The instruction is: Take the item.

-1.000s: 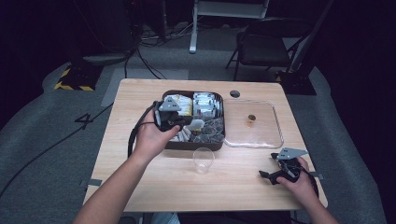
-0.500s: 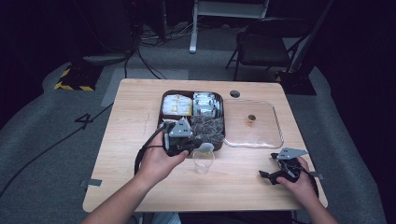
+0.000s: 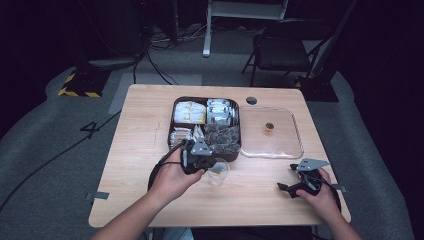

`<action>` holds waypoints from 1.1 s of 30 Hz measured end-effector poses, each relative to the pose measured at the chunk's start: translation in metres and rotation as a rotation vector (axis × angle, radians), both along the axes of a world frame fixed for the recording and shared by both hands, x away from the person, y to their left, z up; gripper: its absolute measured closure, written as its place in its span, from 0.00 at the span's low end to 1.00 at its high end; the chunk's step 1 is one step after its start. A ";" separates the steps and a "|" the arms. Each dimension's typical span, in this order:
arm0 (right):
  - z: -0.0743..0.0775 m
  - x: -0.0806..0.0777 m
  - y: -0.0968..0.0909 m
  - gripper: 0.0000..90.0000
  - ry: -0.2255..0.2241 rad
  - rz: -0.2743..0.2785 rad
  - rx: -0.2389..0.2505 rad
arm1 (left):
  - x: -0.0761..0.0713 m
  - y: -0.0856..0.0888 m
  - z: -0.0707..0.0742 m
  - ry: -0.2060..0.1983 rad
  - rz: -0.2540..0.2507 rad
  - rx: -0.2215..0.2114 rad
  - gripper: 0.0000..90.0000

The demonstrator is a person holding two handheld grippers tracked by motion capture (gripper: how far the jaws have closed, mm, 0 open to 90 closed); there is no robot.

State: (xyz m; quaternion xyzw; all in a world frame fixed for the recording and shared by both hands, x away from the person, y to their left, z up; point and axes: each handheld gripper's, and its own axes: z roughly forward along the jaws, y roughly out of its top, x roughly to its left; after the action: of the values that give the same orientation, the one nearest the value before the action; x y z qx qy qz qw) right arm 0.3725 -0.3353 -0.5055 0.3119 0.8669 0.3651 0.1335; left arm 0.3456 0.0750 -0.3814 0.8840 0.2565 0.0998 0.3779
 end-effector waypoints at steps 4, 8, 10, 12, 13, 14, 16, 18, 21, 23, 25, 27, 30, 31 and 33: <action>0.000 0.000 0.000 0.03 0.000 0.000 0.000 | 0.003 -0.002 -0.003 0.021 -0.005 -0.002 1.00; 0.000 0.000 0.000 0.03 0.000 0.000 0.000 | 0.006 -0.002 -0.005 0.025 0.008 -0.040 0.86; 0.000 0.000 0.000 0.03 0.000 0.000 0.000 | 0.006 -0.002 -0.006 0.016 0.009 -0.057 0.77; 0.000 0.000 0.000 0.03 0.000 0.000 0.000 | 0.007 -0.002 -0.006 0.015 0.007 -0.072 0.73; 0.000 0.000 0.000 0.03 0.000 0.000 0.000 | 0.007 -0.002 -0.005 0.007 0.009 -0.077 0.70; 0.000 0.000 0.000 0.03 0.000 0.000 0.000 | 0.007 -0.002 -0.005 0.007 0.013 -0.087 0.68; 0.000 0.000 0.000 0.03 0.000 0.000 0.000 | 0.007 0.000 -0.005 0.001 0.019 -0.108 0.62; 0.000 0.000 0.000 0.03 0.000 0.000 0.000 | 0.007 0.003 -0.004 -0.009 0.031 -0.121 0.58; 0.000 0.000 0.000 0.03 0.000 0.000 0.000 | 0.007 0.010 -0.002 -0.028 0.050 -0.139 0.52; 0.000 0.000 0.000 0.03 0.000 0.000 0.000 | 0.007 0.016 0.000 -0.042 0.064 -0.147 0.51; 0.000 0.000 0.000 0.03 0.000 0.000 0.000 | 0.006 0.023 0.003 -0.054 0.078 -0.154 0.49; 0.000 0.000 -0.001 0.03 0.000 0.005 0.000 | 0.004 0.030 0.005 -0.071 0.099 -0.157 0.48; 0.000 -0.001 -0.002 0.03 0.003 0.012 0.002 | -0.001 0.043 0.008 -0.101 0.137 -0.146 0.45; 0.000 -0.001 -0.002 0.03 0.003 0.014 0.002 | -0.003 0.048 0.008 -0.103 0.147 -0.148 0.45; 0.000 -0.001 -0.002 0.03 0.002 0.018 0.000 | -0.006 0.060 0.009 -0.122 0.176 -0.143 0.43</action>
State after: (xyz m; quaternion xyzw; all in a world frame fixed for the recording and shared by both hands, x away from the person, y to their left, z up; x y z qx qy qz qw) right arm 0.3718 -0.3377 -0.5055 0.3045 0.8697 0.3662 0.1293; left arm 0.3395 0.1349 -0.3724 0.8213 0.3160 0.1676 0.4445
